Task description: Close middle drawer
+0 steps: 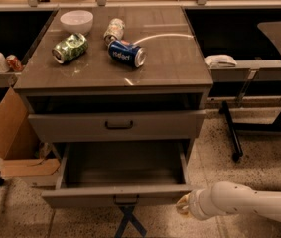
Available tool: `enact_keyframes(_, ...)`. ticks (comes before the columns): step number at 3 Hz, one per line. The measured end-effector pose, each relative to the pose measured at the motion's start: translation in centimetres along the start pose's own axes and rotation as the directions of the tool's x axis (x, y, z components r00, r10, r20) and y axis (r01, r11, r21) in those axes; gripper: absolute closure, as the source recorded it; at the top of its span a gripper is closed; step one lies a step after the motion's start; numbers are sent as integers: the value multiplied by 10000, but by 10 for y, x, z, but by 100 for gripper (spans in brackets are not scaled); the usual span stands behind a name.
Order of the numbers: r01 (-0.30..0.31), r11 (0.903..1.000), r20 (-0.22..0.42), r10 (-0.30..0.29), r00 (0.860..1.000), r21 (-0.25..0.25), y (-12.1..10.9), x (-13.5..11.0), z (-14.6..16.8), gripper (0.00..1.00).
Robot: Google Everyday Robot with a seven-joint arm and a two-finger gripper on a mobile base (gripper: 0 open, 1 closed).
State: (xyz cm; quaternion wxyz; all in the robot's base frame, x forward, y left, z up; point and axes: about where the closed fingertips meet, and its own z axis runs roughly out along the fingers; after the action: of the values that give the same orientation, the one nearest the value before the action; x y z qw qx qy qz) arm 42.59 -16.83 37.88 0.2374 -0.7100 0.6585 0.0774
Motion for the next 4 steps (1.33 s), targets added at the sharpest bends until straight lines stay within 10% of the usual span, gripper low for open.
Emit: enact_keyframes(4, 549, 9837, -484, -473, 9977, 1715, -105, 0, 25, 100)
